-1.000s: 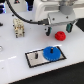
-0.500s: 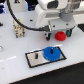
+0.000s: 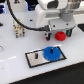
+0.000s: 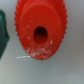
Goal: Insert the blue gear onto the right peg, followed by the red gear
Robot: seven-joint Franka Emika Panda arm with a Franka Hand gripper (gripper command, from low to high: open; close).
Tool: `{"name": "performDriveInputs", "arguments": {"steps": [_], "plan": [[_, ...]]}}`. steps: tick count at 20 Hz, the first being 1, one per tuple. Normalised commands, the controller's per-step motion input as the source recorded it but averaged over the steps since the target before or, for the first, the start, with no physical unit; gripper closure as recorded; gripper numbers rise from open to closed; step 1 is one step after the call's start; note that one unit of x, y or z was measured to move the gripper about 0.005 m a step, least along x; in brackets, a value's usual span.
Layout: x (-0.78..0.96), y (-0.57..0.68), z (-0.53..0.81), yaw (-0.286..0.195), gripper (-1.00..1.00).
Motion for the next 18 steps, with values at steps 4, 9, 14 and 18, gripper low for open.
{"name": "performDriveInputs", "arguments": {"steps": [4, 9, 14, 18], "plan": [[-0.02, 0.1, -0.03, 0.0, 1.0], [0.04, 0.17, 0.02, 0.0, 1.0], [0.16, 0.05, 0.39, 0.0, 1.0], [0.33, 0.01, 0.52, 0.0, 1.0]]}}
